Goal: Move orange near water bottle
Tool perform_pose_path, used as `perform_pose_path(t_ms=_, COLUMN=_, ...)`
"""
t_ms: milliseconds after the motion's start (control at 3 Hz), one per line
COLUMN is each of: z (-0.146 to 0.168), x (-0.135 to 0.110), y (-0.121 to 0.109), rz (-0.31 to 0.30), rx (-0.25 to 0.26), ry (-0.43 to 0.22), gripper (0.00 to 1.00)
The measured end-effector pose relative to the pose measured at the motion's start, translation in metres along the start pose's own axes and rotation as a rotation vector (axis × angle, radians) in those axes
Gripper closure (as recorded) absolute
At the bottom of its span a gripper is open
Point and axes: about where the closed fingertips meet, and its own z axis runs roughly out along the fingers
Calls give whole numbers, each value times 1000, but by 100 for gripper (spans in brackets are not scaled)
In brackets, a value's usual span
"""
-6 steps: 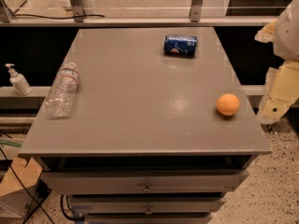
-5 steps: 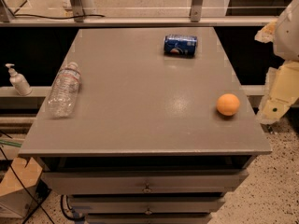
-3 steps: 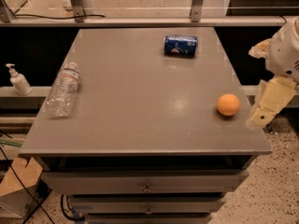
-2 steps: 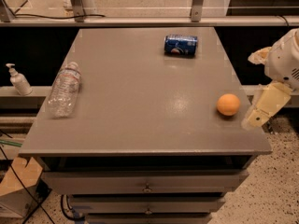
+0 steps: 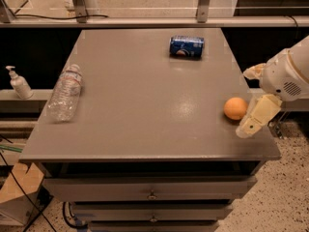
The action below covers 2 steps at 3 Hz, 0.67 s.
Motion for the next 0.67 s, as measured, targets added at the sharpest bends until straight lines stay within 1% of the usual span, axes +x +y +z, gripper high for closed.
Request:
perform_pose_path(t_ms=333, z=19, x=5, y=-2, rz=18, rx=-40, ry=-25, gripper=0)
perform_pose_path(t_ms=667, z=28, x=11, y=-2, rz=31, rx=-65, ry=-36, gripper=16)
